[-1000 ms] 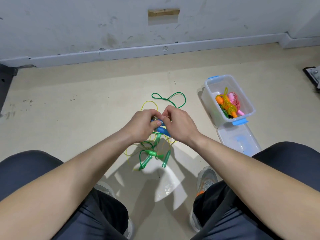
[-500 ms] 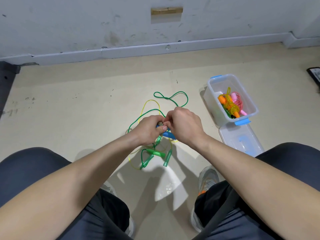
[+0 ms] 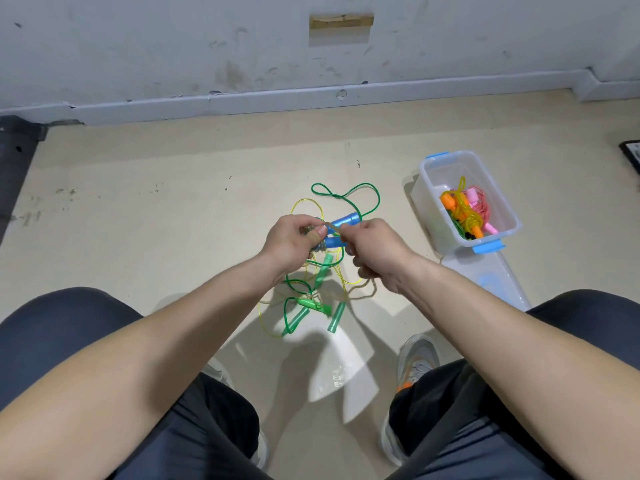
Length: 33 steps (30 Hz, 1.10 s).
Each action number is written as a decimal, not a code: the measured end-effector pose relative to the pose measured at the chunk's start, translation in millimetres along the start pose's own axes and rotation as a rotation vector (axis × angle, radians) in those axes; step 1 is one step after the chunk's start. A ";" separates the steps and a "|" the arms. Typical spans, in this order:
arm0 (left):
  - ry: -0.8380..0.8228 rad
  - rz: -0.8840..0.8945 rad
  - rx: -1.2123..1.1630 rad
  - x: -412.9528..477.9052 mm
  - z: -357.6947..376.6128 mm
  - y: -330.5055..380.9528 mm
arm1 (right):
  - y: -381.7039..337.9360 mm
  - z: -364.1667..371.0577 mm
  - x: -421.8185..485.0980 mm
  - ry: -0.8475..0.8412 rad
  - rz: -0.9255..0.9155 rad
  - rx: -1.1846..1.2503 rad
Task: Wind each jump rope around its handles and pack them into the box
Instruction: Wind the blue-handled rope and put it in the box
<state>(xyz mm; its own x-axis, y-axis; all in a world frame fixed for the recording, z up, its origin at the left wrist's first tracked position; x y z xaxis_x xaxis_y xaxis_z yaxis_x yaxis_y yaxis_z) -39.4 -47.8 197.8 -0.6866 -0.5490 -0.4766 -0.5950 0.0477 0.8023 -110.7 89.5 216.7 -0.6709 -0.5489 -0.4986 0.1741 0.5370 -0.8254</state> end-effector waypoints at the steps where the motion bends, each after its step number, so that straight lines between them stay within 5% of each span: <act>1: -0.021 -0.045 -0.095 1.3 -0.2 -3.3 | 2.9 7.5 -2.7 -0.035 -0.019 0.033; 7: -0.155 -0.240 -0.506 -4.4 9.4 -7.2 | 0.8 12.4 -8.4 0.071 -0.200 -0.025; 11: -0.243 -0.232 -0.564 -5.5 6.4 8.0 | -7.3 1.7 -6.2 0.110 -0.320 -0.204; 18: -0.513 -0.132 -0.453 -15.1 5.2 27.3 | -17.4 9.2 1.0 -0.313 -0.438 -0.147; 24: -0.672 -0.076 -0.157 -28.9 17.8 25.7 | -15.4 -15.3 13.6 -0.347 -0.433 -0.442; 33: -0.457 0.206 0.560 -26.8 17.4 36.0 | -15.2 -5.9 13.5 -0.381 -0.271 -0.388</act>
<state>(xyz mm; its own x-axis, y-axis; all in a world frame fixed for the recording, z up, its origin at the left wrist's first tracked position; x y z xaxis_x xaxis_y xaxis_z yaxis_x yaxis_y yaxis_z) -49.7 -16.9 233.1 -0.8396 -0.0876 -0.5361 -0.4751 0.5967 0.6467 -126.6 77.7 224.0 -0.3372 -0.8507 -0.4032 -0.2905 0.5014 -0.8150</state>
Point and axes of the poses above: each hand's wrist, its own x-axis towards the middle knuckle, its own z-axis out of the palm, y = z × x, the point moved 10 cm from there along x, towards the middle knuckle, and after that the axes turned 7 degrees about -z, right-handed, at the moved point
